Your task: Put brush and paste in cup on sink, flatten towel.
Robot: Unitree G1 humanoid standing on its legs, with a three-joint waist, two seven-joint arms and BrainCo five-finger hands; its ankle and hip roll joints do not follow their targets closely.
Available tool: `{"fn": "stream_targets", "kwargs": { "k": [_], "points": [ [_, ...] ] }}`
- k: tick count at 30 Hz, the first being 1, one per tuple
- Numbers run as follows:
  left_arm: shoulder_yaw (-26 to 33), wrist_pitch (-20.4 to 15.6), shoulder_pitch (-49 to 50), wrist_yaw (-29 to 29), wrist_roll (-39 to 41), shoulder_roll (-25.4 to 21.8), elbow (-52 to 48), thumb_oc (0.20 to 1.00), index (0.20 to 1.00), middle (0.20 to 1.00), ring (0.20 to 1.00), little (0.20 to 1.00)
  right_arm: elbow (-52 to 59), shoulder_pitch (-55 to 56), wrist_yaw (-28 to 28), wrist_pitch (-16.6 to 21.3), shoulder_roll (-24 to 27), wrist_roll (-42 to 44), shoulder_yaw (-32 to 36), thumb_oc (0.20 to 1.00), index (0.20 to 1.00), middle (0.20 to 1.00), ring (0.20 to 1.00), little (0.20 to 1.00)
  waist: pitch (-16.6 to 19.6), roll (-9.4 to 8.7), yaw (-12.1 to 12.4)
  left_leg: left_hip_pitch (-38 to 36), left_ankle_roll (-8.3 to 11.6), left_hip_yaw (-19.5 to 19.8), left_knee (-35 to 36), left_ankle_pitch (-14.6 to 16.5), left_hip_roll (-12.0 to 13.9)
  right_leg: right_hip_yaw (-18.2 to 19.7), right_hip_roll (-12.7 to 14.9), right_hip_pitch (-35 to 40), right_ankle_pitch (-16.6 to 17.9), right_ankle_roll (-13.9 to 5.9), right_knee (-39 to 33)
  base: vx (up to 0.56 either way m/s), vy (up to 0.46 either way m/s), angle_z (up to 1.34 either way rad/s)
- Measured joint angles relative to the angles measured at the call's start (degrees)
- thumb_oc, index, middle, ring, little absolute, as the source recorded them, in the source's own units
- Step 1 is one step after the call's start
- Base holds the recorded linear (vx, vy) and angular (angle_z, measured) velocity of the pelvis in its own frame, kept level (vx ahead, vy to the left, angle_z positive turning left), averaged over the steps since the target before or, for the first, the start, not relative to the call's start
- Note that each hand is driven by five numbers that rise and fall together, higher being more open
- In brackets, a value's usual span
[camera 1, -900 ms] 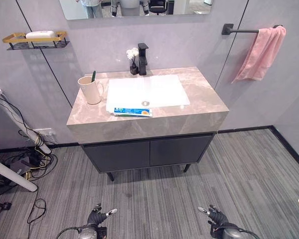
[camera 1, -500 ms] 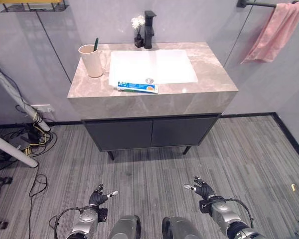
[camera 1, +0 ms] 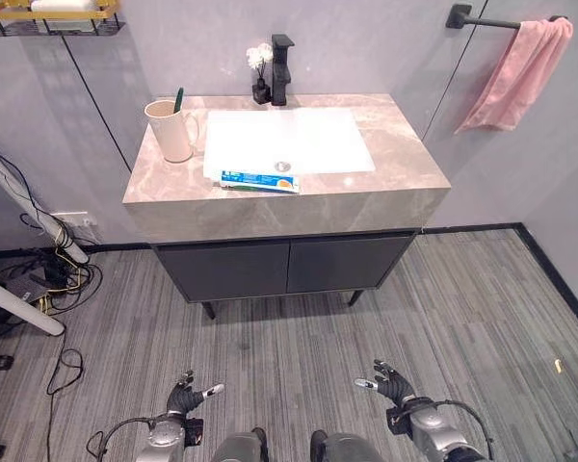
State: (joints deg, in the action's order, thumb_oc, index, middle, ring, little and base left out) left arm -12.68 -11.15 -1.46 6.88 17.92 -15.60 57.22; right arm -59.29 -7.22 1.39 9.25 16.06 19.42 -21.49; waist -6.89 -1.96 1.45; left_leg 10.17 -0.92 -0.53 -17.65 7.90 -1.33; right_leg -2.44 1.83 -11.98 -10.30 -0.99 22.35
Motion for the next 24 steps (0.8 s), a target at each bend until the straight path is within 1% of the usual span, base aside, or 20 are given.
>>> {"fn": "stream_targets", "kwargs": {
  "k": [4,6,7,8,9,10,11,12,13,14,15,16,17,18,19,20,21,22,23,24],
  "points": [
    [-1.43,-0.12,-0.46,-0.61,0.05,0.05,-0.94,1.0,1.0,1.0,1.0,1.0,-0.27,-0.12,0.14,0.08,0.87,0.03,0.03,1.0,1.0,1.0,1.0,1.0,0.1,0.54,-0.08,1.2,0.17,0.22,-0.21,-0.09,-0.02,-0.07,-0.08,-1.06,-0.11,-0.01,0.66,0.02,-0.061,0.04],
    [-1.62,-0.14,-0.67,-0.82,0.13,0.18,-0.41,1.0,1.0,1.0,1.0,1.0,-0.86,0.11,0.06,0.08,0.99,-0.19,0.05,1.0,1.0,1.0,1.0,1.0,0.07,0.55,-0.48,1.18,0.3,0.7,0.05,-0.07,0.04,-0.7,-0.23,-1.02,-0.5,0.09,0.69,0.08,-0.134,0.12],
    [-1.64,-0.13,-0.69,-0.81,0.15,0.13,0.37,1.0,1.0,1.0,1.0,1.0,-1.13,0.26,-0.01,0.07,1.08,-0.69,0.06,1.0,1.0,1.0,1.0,1.0,0.06,0.53,-0.6,1.2,0.51,1.17,0.13,-0.19,-0.04,-1.01,-0.01,-1.0,-0.6,0.27,0.52,0.04,-0.1,0.11],
    [-1.66,-0.11,-0.58,-0.82,0.15,0.21,0.42,1.0,1.0,1.0,1.0,1.0,-1.16,0.46,-0.04,0.08,1.23,-0.85,0.08,1.0,1.0,1.0,1.0,1.0,-0.01,0.58,-0.74,1.22,0.97,1.27,0.39,-0.43,0.18,-1.35,-0.4,-0.99,-0.74,0.45,0.73,0.02,-0.143,0.1],
    [-1.56,-0.15,-0.51,-0.8,0.17,0.17,0.43,1.0,1.0,1.0,1.0,1.0,-0.91,0.95,-0.13,0.13,1.28,-1.0,0.17,1.0,1.0,1.0,1.0,1.0,-0.19,0.72,-0.68,1.24,2.24,1.29,0.64,-0.68,0.83,-1.45,-1.34,-0.84,-1.18,1.31,1.23,-0.03,-0.068,0.19],
    [-1.63,-0.23,-0.83,-0.79,0.19,-0.06,0.63,1.0,1.0,1.0,1.0,1.0,-0.82,1.23,-0.18,0.3,1.3,-1.08,0.27,1.0,1.0,1.0,1.0,1.0,-0.76,0.49,-0.58,2.81,4.11,1.8,-2.39,-1.23,1.06,-1.87,-2.27,-0.39,-0.48,2.03,-0.52,0.06,-0.076,0.39],
    [-2.13,-0.42,-2.63,-0.76,0.2,-0.32,0.84,1.0,1.0,1.0,1.0,1.0,-0.85,1.09,-0.37,0.62,1.43,-1.07,0.85,1.0,1.0,1.0,1.0,1.0,-2.83,-0.21,-0.31,7.93,7.24,2.76,-10.72,-3.19,0.57,-2.8,-1.96,-0.76,-1.04,3.51,0.03,0.07,-0.033,0.55],
    [-3.2,-0.38,-4.03,-0.72,0.23,-0.23,1.27,1.0,1.0,1.0,1.0,1.0,-1.69,0.97,-0.87,0.65,1.59,-1.06,1.19,1.0,1.0,1.0,1.0,1.0,-3.8,-0.74,-0.42,10.99,8.84,3.75,-14.54,-5.44,0.23,-3.36,-1.32,-0.44,-0.95,3.97,-0.62,0.13,-0.001,0.47],
    [-4.2,-0.29,-4.55,-0.77,0.23,0.15,1.93,1.0,1.0,1.0,1.0,1.0,-2.86,0.82,-1.3,0.62,1.81,-1.05,1.18,1.0,1.0,1.0,1.0,1.0,-4.04,-0.71,-0.3,11.97,8.82,3.45,-15.14,-6.25,0.36,-3.87,-1.14,0.17,-0.63,4.27,-2.08,0.11,0.027,0.34],
    [-4.29,-0.29,-4.49,-0.79,0.27,0.5,2.14,1.0,1.0,1.0,1.0,1.0,-2.92,1.01,-1.51,0.6,2.1,-1.05,1.18,1.0,1.0,1.0,1.0,1.0,-4.1,-0.83,-0.34,11.63,7.71,2.46,-13.03,-5.6,0.67,-4.45,-1.06,0.78,0.33,4.35,-3.79,0.29,0.108,0.21],
    [-4.28,-0.29,-4.55,-0.78,0.55,0.52,2.27,1.0,1.0,1.0,1.0,1.0,-2.91,0.97,-1.59,0.6,2.24,-1.06,1.19,1.0,1.0,1.0,1.0,1.0,-4.2,-0.83,-0.54,11.13,7.27,1.42,-10.99,-5.38,0.97,-4.73,-1.16,1.11,0.45,4.53,-4.52,0.26,0.1,0.35],
    [-4.04,-0.36,-4.94,-0.71,1.62,0.47,2.48,1.0,1.0,1.0,1.0,1.0,-2.88,0.99,-2.27,0.61,2.18,-1.01,1.29,1.0,1.0,1.0,1.0,1.0,-4.12,-0.64,-0.79,9.2,6.92,-1.72,1.61,-5.48,2.06,-4.62,-1.59,2.58,1.6,4.39,-8.85,0.36,0.189,0.28],
    [-4.0,-0.41,-4.17,-0.51,1.8,0.61,2.32,1.0,1.0,1.0,1.0,1.0,-2.81,0.72,-2.62,0.68,2.49,-1.0,2.43,1.0,1.0,1.0,1.0,1.0,-4.63,0.5,-0.36,7.44,5.97,-1.41,14.97,-8.33,2.98,-3.83,-3.13,7.24,5.34,4.53,-16.25,0.47,0.324,0.12],
    [-4.0,-0.43,-3.48,-0.4,1.83,0.6,2.31,1.0,1.0,1.0,1.0,1.0,-2.82,0.31,-2.62,0.75,2.55,-1.01,2.4,1.0,1.0,1.0,1.0,1.0,-4.94,1.34,-0.07,7.04,6.11,-1.16,14.95,-8.43,3.81,-3.08,-3.65,8.62,4.83,4.33,-16.9,0.57,0.419,-0.15],
    [-4.1,-0.44,-3.12,-0.41,1.84,0.57,2.3,1.0,1.0,1.0,1.0,1.0,-3.13,0.26,-2.67,0.84,2.39,-1.02,2.25,1.0,1.0,1.0,1.0,1.0,-5.18,2.06,-0.07,6.82,6.39,-0.98,14.63,-9.67,3.79,-2.75,-4.05,10.45,4.97,4.04,-18.59,0.48,0.399,-0.41],
    [-3.9,-0.41,-2.6,-0.46,1.81,0.47,2.33,1.0,1.0,1.0,1.0,1.0,-5.14,-0.37,-2.47,0.87,2.22,-1.17,0.97,1.0,1.0,1.0,1.0,1.0,-5.27,2.01,0.29,6.47,5.62,1.05,14.88,-9.32,3.15,-0.83,-3.76,10.94,4.41,3.05,-18.72,0.25,0.256,-0.85],
    [-2.53,-0.35,-0.59,-0.43,2.06,0.44,0.85,1.0,1.0,1.0,1.0,1.0,-4.03,-0.27,-2.48,0.61,2.05,-1.5,1.1,1.0,1.0,1.0,1.0,1.0,-5.12,2.12,1.71,5.85,4.09,1.45,13.81,-9.1,3.09,1.61,-3.28,10.32,3.14,2.36,-16.82,0.39,0.409,-1.19],
    [-0.61,-0.36,1.84,-0.45,2.45,0.03,-2.15,1.0,1.0,1.0,1.0,1.0,-0.39,0.98,-2.28,0.63,2.28,-2.35,0.9,1.0,1.0,1.0,1.0,1.0,-4.52,2.68,0.86,5.59,0.41,0.5,12.5,-13.21,1.6,3.5,-1.84,9.35,0.84,0.19,-13.28,0.31,0.323,-1.11],
    [0.21,-0.38,1.89,-0.5,2.33,-0.45,-2.4,1.0,1.0,1.0,1.0,1.0,0.78,1.8,-1.95,0.59,2.11,-2.81,0.66,1.0,1.0,1.0,1.0,1.0,-4.38,1.89,0.86,5.31,-1.45,-1.53,11.68,-11.56,0.58,4.01,-0.18,7.89,-0.38,-0.87,-9.84,0.37,0.378,-0.75],
    [1.17,-0.41,1.74,-0.43,2.33,-0.47,-2.73,1.0,1.0,1.0,1.0,1.0,1.99,2.04,-1.8,0.59,2.0,-3.43,0.78,1.0,1.0,1.0,1.0,1.0,-4.2,2.03,0.92,4.46,-2.34,-2.87,11.67,-11.54,0.2,3.39,0.7,6.09,-1.37,-1.48,-5.07,0.13,0.13,-0.48]
  ]
}}
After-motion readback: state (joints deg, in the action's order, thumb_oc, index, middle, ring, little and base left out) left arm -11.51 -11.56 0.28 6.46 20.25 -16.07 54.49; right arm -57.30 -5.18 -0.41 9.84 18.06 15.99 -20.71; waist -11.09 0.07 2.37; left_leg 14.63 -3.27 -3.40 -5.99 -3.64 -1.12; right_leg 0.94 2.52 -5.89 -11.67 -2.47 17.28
